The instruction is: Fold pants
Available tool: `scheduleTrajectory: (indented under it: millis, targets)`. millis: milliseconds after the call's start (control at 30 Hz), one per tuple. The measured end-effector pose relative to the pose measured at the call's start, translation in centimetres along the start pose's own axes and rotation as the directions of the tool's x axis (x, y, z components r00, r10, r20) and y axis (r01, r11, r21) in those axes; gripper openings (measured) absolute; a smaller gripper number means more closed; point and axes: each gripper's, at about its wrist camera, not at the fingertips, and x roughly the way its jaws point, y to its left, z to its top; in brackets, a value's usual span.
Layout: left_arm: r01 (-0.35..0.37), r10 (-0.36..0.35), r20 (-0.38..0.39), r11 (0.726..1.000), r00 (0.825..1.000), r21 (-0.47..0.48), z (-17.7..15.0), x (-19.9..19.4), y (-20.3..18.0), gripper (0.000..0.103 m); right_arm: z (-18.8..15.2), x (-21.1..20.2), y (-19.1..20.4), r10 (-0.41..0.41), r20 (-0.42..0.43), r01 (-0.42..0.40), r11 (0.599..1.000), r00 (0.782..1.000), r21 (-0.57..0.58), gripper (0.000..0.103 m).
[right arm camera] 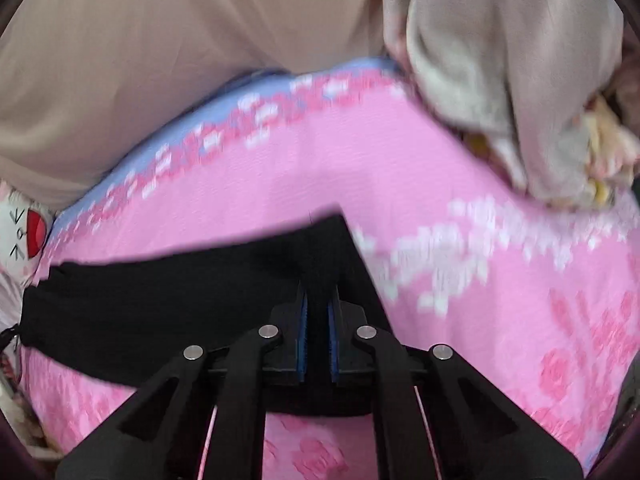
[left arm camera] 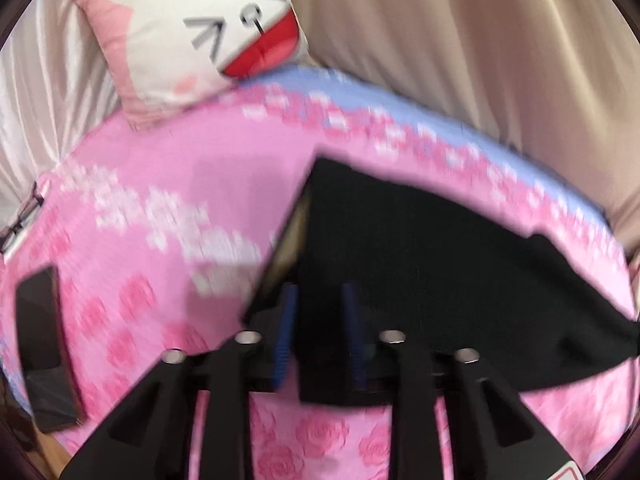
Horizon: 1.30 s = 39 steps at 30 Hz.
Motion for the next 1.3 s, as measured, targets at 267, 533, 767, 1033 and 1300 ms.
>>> scheduleTrajectory:
  millis: [267,533,767,1033,1300]
  targets:
    - [-0.012,0.012,0.000,1.000,1.000,-0.002,0.2,-3.4,1.8,0.045,0.9,-2.1,1.6,-0.255,0.073,0.261,0.961,0.964,-0.094,0.089]
    - [0.017,-0.016,0.011,0.987,1.000,-0.161,-6.7,-2.9,1.1,0.078,-4.9,-3.0,1.9,-0.232,0.118,0.235,0.972,0.966,-0.021,0.087]
    - [0.051,-0.068,-0.100,0.984,0.993,-0.170,-5.0,1.3,1.1,0.021,-6.3,-4.8,8.1,-0.077,0.164,0.090,0.993,0.983,-0.074,0.088]
    - [0.064,-0.097,0.212,0.985,0.973,0.160,4.7,-6.5,-2.7,0.011,-5.2,-5.1,14.7,0.043,0.183,-0.016,0.989,0.982,-0.147,0.088]
    - [-0.196,0.205,-0.021,0.959,0.979,0.205,-4.6,3.7,3.3,0.001,-8.3,-0.9,17.2,0.083,0.050,-0.075,0.986,0.995,-0.148,0.088]
